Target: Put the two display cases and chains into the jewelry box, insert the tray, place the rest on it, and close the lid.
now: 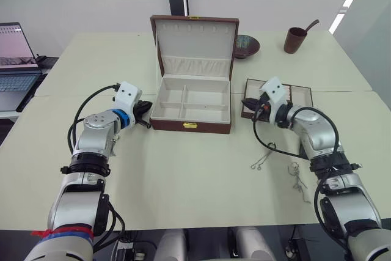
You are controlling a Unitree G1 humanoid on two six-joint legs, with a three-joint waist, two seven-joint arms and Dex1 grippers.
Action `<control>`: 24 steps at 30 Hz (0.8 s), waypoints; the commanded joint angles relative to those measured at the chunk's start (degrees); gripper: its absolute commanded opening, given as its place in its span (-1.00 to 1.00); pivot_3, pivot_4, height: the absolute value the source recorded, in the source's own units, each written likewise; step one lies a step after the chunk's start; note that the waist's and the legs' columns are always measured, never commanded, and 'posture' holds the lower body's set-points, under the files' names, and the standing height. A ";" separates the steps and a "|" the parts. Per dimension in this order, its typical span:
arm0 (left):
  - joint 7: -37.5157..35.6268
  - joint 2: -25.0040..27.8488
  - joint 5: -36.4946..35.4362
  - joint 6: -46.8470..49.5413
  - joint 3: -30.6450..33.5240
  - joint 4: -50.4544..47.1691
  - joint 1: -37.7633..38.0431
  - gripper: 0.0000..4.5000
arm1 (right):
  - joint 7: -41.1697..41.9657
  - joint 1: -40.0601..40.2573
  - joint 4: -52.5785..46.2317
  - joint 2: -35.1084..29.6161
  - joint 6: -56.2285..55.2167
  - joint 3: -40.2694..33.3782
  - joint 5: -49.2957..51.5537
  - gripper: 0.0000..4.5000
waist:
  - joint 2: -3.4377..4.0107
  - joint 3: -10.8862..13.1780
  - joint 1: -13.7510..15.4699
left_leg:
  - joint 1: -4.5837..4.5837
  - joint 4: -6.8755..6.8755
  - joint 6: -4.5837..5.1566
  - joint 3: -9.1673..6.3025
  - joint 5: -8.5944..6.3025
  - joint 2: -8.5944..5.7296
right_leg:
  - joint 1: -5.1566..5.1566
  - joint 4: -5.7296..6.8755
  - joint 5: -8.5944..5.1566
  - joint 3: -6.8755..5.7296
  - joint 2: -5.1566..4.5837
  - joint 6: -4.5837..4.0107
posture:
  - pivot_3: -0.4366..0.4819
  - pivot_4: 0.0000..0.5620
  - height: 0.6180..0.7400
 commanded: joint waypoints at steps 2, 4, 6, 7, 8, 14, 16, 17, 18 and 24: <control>-2.10 0.19 -0.45 0.28 -0.21 -3.70 0.48 -1.00 | 1.29 -1.43 -1.63 1.51 0.50 1.90 -0.37 -0.99 | 0.00 0.00 0.01 | 0.00 0.01 0.00 -0.01 0.00 0.00 | 0.00 0.01 0.00 0.00 0.00 0.00 | -0.05 -0.47 1.00; -3.94 0.31 -1.31 1.61 -0.30 -6.99 2.33 -1.00 | 1.98 -1.32 -1.89 1.83 0.34 2.23 -0.19 -0.99 | 0.00 0.00 -0.10 | 0.00 0.01 0.00 0.00 0.00 0.00 | 0.00 0.01 0.00 0.01 0.00 0.00 | -0.05 -0.47 1.00; -5.72 0.48 -2.25 3.41 -0.30 -10.69 4.28 -1.00 | 2.94 -1.15 -2.38 1.86 0.26 2.33 0.25 -0.99 | 0.00 0.00 -0.16 | 0.01 0.00 0.00 0.00 0.00 0.02 | 0.00 0.01 0.00 0.01 0.00 0.00 | -0.05 -0.47 1.00; -6.38 0.58 -2.68 4.40 -0.31 -12.66 5.30 -1.00 | 3.46 -0.96 -2.91 1.75 0.48 2.37 0.46 -0.99 | 0.00 0.00 -0.19 | 0.02 -0.01 0.00 0.00 0.00 0.03 | 0.00 0.00 0.00 0.00 0.00 0.00 | -0.05 -0.47 1.00; -7.28 0.66 -3.35 5.69 -0.36 -15.14 6.53 -1.00 | 4.20 -0.70 -3.47 1.59 0.45 2.44 0.69 -0.99 | 0.00 0.00 -0.18 | 0.02 -0.02 0.00 -0.01 0.00 0.05 | 0.00 0.00 0.00 0.00 0.00 0.00 | -0.05 -0.47 1.00; -10.44 1.24 -5.73 12.34 -1.13 -26.35 11.90 -1.00 | 8.97 2.30 -8.78 0.10 2.39 3.07 2.37 -0.99 | 0.00 0.00 0.08 | -0.02 -0.02 0.00 -0.01 -0.01 0.22 | 0.01 -0.05 0.00 0.01 -0.02 0.00 | -0.05 -0.47 1.00; -10.78 1.43 -6.05 13.80 -1.30 -28.58 12.97 -1.00 | 9.70 3.17 -10.32 -0.17 3.34 3.09 2.56 -0.99 | 0.00 0.00 0.13 | -0.01 -0.02 0.01 -0.02 -0.01 0.22 | 0.01 -0.05 0.00 0.00 -0.01 0.00 | -0.05 -0.47 1.00; -10.93 1.51 -6.17 14.50 -1.44 -29.66 13.53 -1.00 | 9.92 3.73 -11.29 -0.31 3.89 3.07 2.60 -0.99 | 0.00 0.00 0.14 | 0.00 -0.02 0.01 -0.02 -0.01 0.22 | 0.01 -0.04 0.00 0.00 -0.01 0.00 | -0.05 -0.47 1.00; -10.98 1.57 -6.25 15.06 -1.50 -30.50 13.95 -1.00 | 10.07 4.16 -12.08 -0.40 4.36 3.02 2.60 -0.99 | 0.00 0.00 0.13 | 0.00 -0.01 0.00 -0.02 0.00 0.22 | 0.01 -0.03 0.00 0.00 0.00 0.00 | -0.05 -0.47 1.00; -11.83 2.05 -7.10 19.05 -2.06 -36.72 18.05 -1.00 | 10.68 8.06 -18.06 -1.93 8.06 2.45 3.52 -0.99 | -0.01 -0.02 0.14 | 0.01 -0.02 0.01 -0.02 -0.01 0.22 | 0.03 -0.06 0.00 0.00 0.00 0.00 | -0.05 -0.47 1.00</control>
